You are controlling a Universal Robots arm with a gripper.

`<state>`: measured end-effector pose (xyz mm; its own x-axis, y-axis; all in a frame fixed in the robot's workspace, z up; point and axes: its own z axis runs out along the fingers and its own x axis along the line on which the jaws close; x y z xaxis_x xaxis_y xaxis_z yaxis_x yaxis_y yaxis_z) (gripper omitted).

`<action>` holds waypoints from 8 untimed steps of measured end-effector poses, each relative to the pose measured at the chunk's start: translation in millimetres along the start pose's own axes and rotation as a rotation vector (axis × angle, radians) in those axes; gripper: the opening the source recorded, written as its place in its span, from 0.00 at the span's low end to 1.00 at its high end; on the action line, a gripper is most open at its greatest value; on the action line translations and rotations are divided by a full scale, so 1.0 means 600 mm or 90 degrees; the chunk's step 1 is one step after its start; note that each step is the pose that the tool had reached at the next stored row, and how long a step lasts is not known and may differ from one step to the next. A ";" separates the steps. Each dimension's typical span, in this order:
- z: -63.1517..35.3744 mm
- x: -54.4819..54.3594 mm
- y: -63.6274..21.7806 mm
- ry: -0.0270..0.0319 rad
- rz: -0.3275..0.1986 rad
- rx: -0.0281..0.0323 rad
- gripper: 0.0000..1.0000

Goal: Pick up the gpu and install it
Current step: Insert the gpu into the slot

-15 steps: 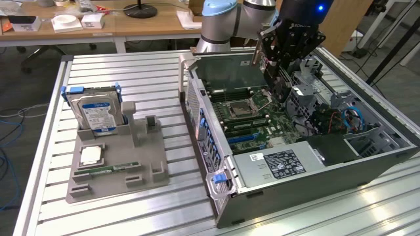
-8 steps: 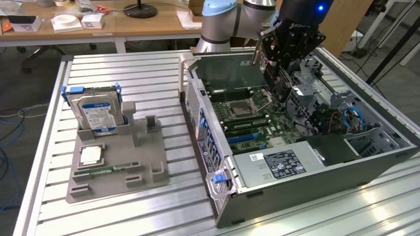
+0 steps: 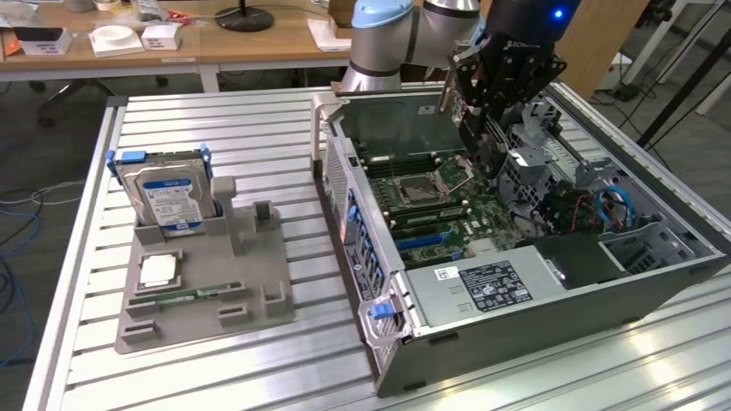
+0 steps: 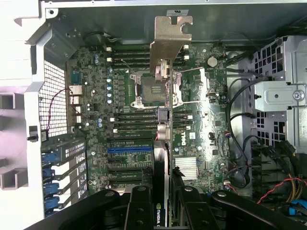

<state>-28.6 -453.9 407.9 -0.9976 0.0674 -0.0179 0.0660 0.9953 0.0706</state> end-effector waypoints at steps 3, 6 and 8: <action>0.000 0.000 0.000 0.0000 0.000 0.0000 0.26; 0.000 0.000 0.000 0.0016 -0.023 -0.0004 0.26; 0.000 0.000 0.000 0.0019 -0.027 -0.0004 0.26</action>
<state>-28.7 -453.9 407.9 -0.9995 0.0253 -0.0179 0.0240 0.9972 0.0706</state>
